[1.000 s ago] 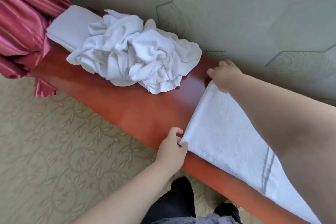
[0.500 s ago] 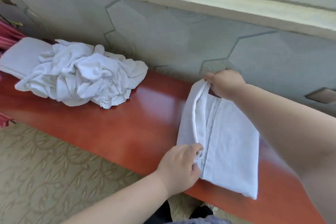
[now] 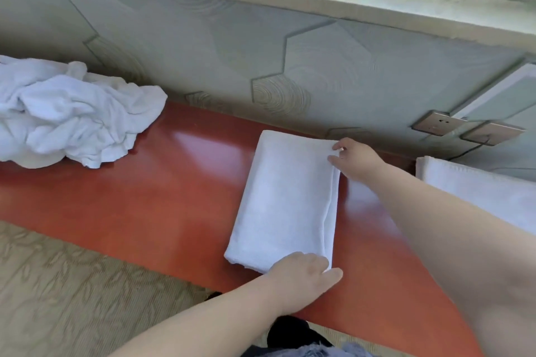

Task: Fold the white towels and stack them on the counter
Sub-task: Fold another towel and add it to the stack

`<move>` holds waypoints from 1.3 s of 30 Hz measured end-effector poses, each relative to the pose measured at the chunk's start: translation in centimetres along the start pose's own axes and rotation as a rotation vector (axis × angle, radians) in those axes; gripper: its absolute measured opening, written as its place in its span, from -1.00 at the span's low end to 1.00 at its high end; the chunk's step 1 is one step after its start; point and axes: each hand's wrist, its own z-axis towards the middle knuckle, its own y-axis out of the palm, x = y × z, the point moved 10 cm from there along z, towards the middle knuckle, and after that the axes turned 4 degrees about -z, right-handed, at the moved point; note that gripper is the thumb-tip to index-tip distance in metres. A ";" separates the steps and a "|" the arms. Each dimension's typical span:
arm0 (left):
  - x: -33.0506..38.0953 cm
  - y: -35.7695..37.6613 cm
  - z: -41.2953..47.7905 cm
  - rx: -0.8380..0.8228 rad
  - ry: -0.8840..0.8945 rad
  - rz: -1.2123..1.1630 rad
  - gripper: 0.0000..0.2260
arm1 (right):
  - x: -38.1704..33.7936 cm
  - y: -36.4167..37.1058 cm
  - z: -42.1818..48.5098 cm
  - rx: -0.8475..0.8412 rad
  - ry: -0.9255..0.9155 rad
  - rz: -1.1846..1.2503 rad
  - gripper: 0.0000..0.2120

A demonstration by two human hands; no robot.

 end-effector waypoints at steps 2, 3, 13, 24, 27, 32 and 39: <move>1.3 1.2 0.0 -0.011 0.071 0.134 -0.64 | 0.0 -0.1 -0.2 0.069 -0.052 -0.004 -0.61; 1.7 1.5 -0.2 -0.019 0.080 0.198 -0.61 | 0.0 0.0 -0.4 0.078 -0.066 -0.033 -0.57; -5.2 -1.2 -1.9 0.142 -0.507 -0.042 -0.41 | -3.5 4.6 -4.2 0.159 -0.239 -0.457 -0.33; -6.3 4.0 -3.8 -0.230 -0.104 0.002 -0.46 | -1.3 7.8 -1.5 -0.108 -0.205 -0.713 -0.30; -8.5 3.8 -5.4 -0.198 -0.142 0.017 -0.39 | -3.7 6.5 0.3 -0.127 -0.197 -0.763 -0.28; -11.6 3.5 -6.3 -0.108 -0.052 0.217 -0.23 | -4.2 5.7 3.3 -0.081 -0.083 -0.550 -0.10; -22.7 -1.7 -10.6 0.014 -0.413 0.258 -0.15 | 5.6 4.9 -2.9 0.017 0.328 -0.279 -0.26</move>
